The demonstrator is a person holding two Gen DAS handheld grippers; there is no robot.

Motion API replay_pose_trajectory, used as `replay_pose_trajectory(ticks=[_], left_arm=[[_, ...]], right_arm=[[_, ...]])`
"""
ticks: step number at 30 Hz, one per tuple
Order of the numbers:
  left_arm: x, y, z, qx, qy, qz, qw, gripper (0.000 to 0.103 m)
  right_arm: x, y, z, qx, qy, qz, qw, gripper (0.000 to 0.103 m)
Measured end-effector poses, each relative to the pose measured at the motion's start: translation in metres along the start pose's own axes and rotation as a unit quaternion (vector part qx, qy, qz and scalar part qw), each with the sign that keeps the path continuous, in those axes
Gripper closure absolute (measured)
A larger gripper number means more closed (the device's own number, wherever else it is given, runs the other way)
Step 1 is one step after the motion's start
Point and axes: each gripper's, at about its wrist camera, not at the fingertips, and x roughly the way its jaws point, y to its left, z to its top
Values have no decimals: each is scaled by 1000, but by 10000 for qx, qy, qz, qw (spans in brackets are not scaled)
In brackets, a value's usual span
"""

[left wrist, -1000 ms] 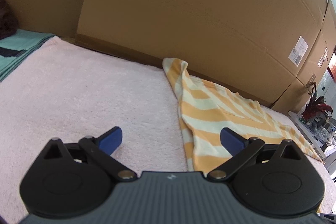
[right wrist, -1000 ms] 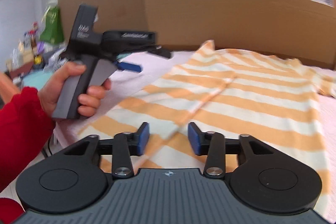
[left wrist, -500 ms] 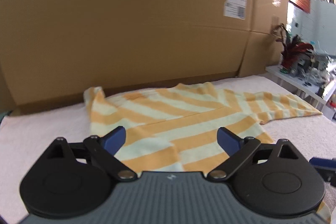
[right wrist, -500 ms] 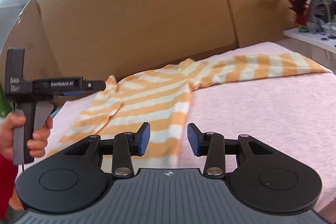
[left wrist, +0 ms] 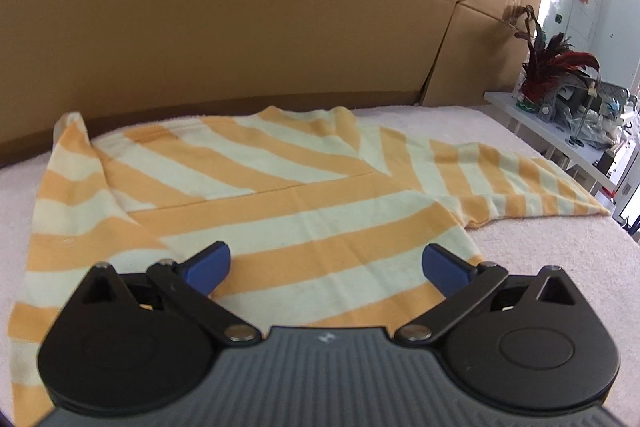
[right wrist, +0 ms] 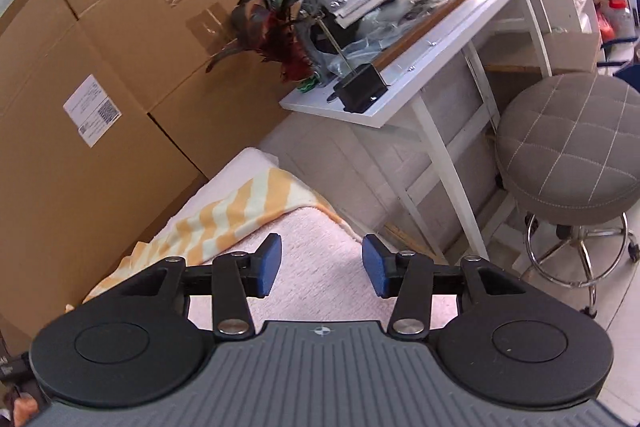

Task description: Fold clothes

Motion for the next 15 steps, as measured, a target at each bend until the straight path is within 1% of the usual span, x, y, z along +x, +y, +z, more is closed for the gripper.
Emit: replay_pose_trajectory(ticks=[1,2,3,4,5,6,7,8,9,10,11,12,14,15], left_arm=[[1,2,0,-84,29,-23,10000,1],[2,3,0,-111,36,-38,9999,1],[2,3,0,-112,35,-39,9999,1],[2,3,0,-106,36,-35,9999,1],[2,3,0,-99,39,-30,9999,1],[2,3,1,-102,38,-30,9999,1],[2,3,1,-108,35,-31,9999,1],[2,3,1,-115,33,-32,9999,1],[2,3,1,-121,30,-34,9999,1],[2,3,1,-122,30,-33,9999,1],[2,3,1,-121,31,-33,9999,1],[2,4,1,-120,31,-34,9999,1],[2,4,1,-119,30,-40,9999,1],[2,4,1,-124,28,-45,9999,1]], right_arm=[[5,-6,5,167,71,20,9998,52],[13,-12,10,461,212,55,9987,52],[22,-20,12,897,433,73,9950,51],[30,-28,14,1336,655,91,9888,50],[38,-36,15,1791,823,215,9801,49],[46,-44,16,2243,987,342,9689,45],[54,-52,18,2688,1148,468,9552,43],[62,-60,19,3127,1307,592,9390,36],[69,-65,18,3490,1378,706,9243,31],[75,-71,18,3844,1443,818,9081,31],[82,-73,16,4091,1477,871,8962,31],[88,-74,14,4286,1478,892,8868,31],[101,-71,9,4584,1445,927,8720,31],[104,-70,9,4568,1322,925,8748,31]])
